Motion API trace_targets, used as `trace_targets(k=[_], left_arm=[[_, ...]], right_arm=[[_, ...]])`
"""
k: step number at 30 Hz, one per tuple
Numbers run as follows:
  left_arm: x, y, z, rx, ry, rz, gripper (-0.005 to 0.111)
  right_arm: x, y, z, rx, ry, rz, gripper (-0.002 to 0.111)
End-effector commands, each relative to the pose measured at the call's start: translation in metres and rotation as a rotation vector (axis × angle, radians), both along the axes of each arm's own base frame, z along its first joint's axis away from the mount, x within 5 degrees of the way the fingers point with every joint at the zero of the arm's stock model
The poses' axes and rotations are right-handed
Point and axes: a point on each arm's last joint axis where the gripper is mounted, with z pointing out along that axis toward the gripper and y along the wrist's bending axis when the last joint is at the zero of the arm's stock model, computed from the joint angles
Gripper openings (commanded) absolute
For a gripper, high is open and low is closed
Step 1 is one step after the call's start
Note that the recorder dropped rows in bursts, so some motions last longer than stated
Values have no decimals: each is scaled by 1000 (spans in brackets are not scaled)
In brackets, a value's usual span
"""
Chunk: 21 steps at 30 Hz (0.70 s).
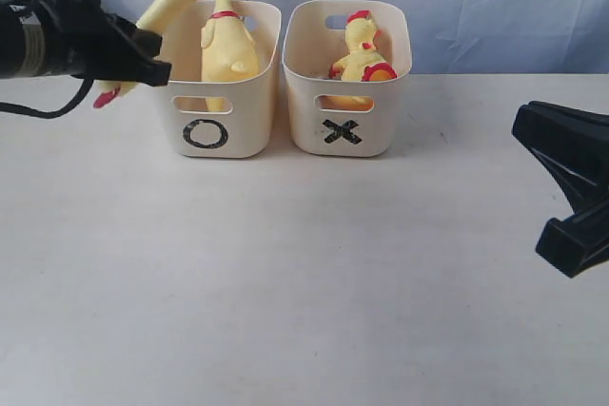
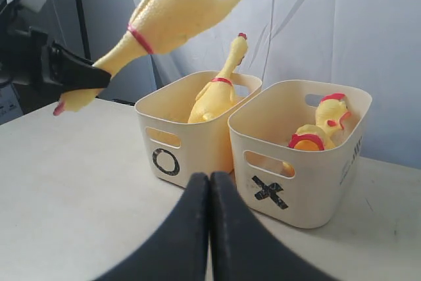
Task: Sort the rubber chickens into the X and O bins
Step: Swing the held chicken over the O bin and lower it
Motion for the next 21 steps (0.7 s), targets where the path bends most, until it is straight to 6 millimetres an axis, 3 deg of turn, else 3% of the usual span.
trace_targets(k=[1,5,10,21], left_arm=[[6,13,12,-75,-30,213,0],[15,21,1,-106,0,352,0],[25,8,-34,-129,131,267,0],[26,7,-38,-96,131,250,0]], right_arm=[[0,-2,0,4,-6,-9,-1],[0,-2,0,4,-6,-9,-1],[0,-2,0,4,-6,-9,-1],[-1,-1,-1,2,0,-4,-1]])
